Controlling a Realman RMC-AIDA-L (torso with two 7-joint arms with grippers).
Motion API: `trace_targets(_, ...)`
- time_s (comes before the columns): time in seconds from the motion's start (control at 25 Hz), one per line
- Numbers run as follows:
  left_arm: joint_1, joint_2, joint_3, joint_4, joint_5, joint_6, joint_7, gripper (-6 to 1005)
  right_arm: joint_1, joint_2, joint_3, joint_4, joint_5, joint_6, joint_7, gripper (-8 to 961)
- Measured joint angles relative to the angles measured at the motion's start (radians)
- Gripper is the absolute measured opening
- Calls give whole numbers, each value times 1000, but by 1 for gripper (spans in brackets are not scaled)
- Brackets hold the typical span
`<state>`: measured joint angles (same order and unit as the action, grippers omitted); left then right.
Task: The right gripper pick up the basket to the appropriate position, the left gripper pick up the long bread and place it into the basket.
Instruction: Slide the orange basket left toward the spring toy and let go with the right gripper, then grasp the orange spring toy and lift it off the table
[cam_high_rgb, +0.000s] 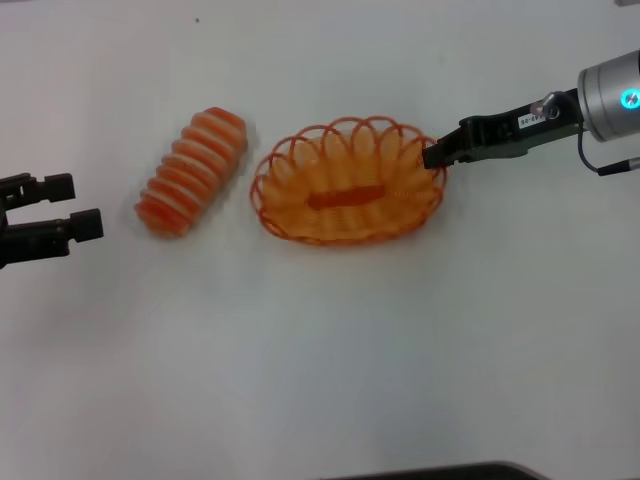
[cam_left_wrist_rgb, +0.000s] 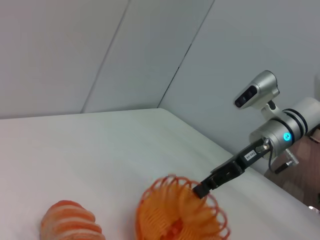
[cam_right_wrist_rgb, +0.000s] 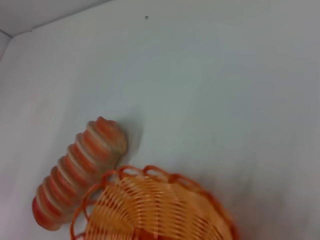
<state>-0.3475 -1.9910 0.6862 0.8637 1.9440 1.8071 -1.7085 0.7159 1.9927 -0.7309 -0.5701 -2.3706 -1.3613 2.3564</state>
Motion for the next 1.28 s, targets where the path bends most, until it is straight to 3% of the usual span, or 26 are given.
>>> trace_targets(0.32, -6, 0, -1, 1, 1, -3, 0, 870, -7, 1, 16, -38, 3, -1, -7, 202)
trace_targets(0.44, -6, 0, -2, 2, 5, -5, -3, 870, -30, -2, 53, -129, 37, -27, -36, 255)
trace_targets(0.56, -5, -1, -2, 11, 14, -5, -19, 870, -86, 11, 84, -252, 150, -65, -113, 307)
trace_targets(0.64, -5, -6, -2, 23, 22, -5, -25, 870, -131, 25, 87, -328, 252, -96, -203, 555)
trace_targets(0.8, -4, -12, -2, 43, 24, -4, -34, 869, -205, 70, 87, -456, 420, -187, -417, 709)
trace_targets(0.84, -4, -12, -2, 46, 24, -4, -36, 869, -209, 72, 83, -464, 432, -206, -445, 748)
trace_targets(1.08, -23, -13, 3, 66, 25, -8, -62, 869, -180, 42, -37, -435, 296, -363, -543, 956)
trace_targets(1.28, -59, -26, 5, 115, 80, -28, -141, 869, -165, 54, -75, -438, 148, -378, -545, 955)
